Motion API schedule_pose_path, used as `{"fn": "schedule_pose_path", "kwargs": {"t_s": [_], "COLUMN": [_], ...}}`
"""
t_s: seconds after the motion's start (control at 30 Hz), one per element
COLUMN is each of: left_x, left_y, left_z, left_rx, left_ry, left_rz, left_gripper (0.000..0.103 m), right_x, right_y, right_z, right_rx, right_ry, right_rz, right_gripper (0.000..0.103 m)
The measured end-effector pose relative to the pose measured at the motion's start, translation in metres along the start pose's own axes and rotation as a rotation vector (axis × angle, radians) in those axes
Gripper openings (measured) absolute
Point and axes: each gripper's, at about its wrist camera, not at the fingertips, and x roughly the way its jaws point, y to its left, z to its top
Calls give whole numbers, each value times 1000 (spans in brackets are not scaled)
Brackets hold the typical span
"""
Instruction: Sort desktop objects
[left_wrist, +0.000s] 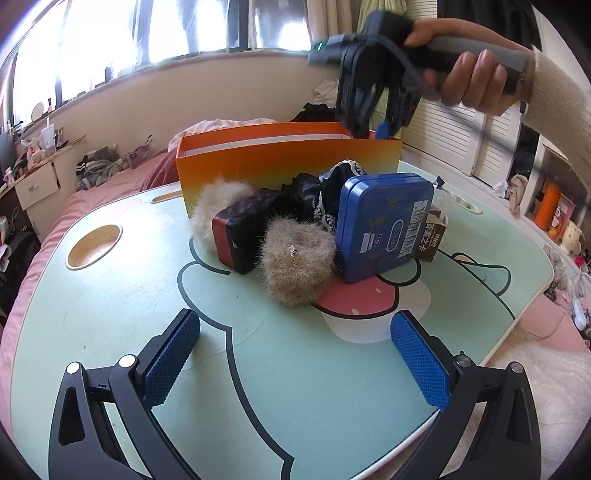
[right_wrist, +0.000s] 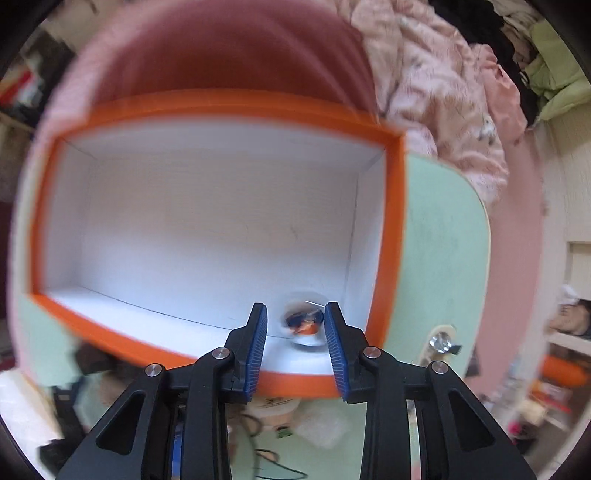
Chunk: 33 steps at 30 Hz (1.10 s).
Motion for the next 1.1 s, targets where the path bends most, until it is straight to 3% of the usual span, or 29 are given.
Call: {"fn": "schedule_pose_path", "kwargs": {"t_s": [0.27, 0.4, 0.5, 0.6, 0.67, 0.7, 0.73, 0.77, 0.9, 0.97, 1.1], "left_x": [2, 3, 4, 5, 5, 4, 5, 5, 5, 5, 4], "left_y": [2, 4, 6, 7, 7, 6, 6, 6, 6, 6, 4], "left_z": [2, 2, 3, 3, 3, 3, 3, 3, 3, 3, 1], "left_rx": [5, 3, 1, 1, 2, 2, 2, 2, 3, 2, 8], "left_ry": [-6, -6, -5, -6, -6, -6, -6, -6, -6, -6, -8], "left_rz": [-2, -3, -5, -4, -3, -2, -2, -2, -2, -3, 0], "left_gripper": [103, 103, 103, 103, 103, 103, 103, 103, 103, 103, 103], "right_x": [-3, -21, -52, -71, -71, -67, -60, -50, -18, -1, -2], "right_y": [-3, -6, -14, -16, -14, -12, -12, -10, -8, -12, -6], "right_z": [-6, -5, -12, -21, -21, -19, -16, -13, -2, 1, -4], "right_rx": [42, 81, 108, 102, 79, 64, 47, 34, 51, 90, 79], "right_ry": [-28, -87, -181, -214, -202, -183, -155, -124, -11, 35, 11], "right_rz": [3, 28, 71, 91, 82, 77, 80, 94, 48, 36, -17], "right_gripper": [26, 1, 1, 1, 2, 11, 30, 36, 37, 29, 31]}}
